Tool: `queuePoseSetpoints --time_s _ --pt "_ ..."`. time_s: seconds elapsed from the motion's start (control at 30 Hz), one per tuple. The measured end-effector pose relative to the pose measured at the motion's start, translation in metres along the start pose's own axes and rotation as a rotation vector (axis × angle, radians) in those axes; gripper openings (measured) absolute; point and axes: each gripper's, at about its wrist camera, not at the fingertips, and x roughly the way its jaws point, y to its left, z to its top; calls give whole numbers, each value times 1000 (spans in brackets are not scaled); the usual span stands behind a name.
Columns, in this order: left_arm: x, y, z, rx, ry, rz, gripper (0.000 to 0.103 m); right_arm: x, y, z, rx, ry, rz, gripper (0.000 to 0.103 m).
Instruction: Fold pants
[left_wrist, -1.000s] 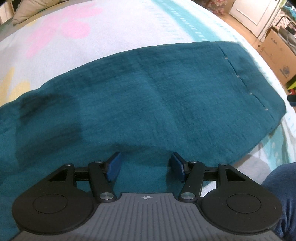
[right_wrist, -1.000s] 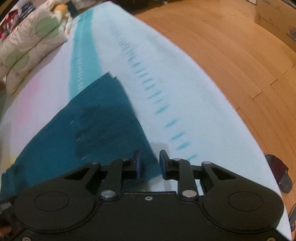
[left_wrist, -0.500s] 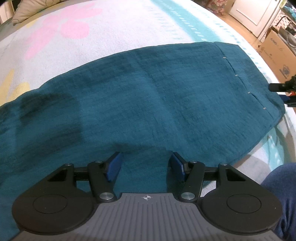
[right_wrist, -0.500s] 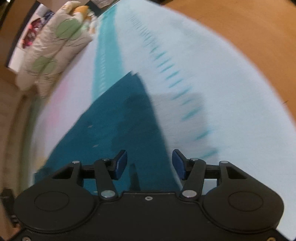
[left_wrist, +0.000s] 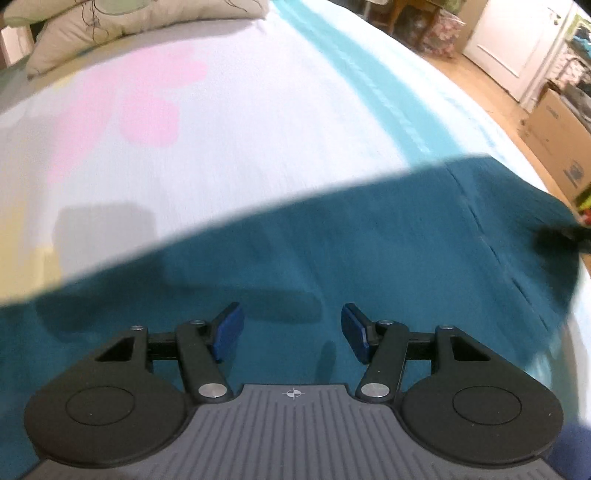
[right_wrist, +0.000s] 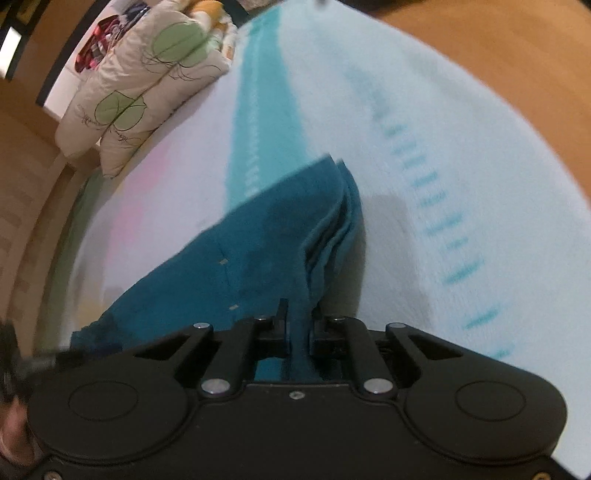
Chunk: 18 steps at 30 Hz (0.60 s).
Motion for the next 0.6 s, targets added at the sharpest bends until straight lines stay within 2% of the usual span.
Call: queuePoseSetpoints --time_s 0.17,0.3,0.47,0.6 --pt "35 10 30 -75 8 75 58 -21 28 10 -48 -30 7 16" --pt "36 1 39 -8 6 100 58 -29 59 13 -104 -40 -8 16" --pt "-4 26 26 -75 -40 52 57 -39 106 16 -150 -59 -2 16" --pt "-36 62 -8 -118 -37 38 57 -40 161 14 -223 -55 26 16"
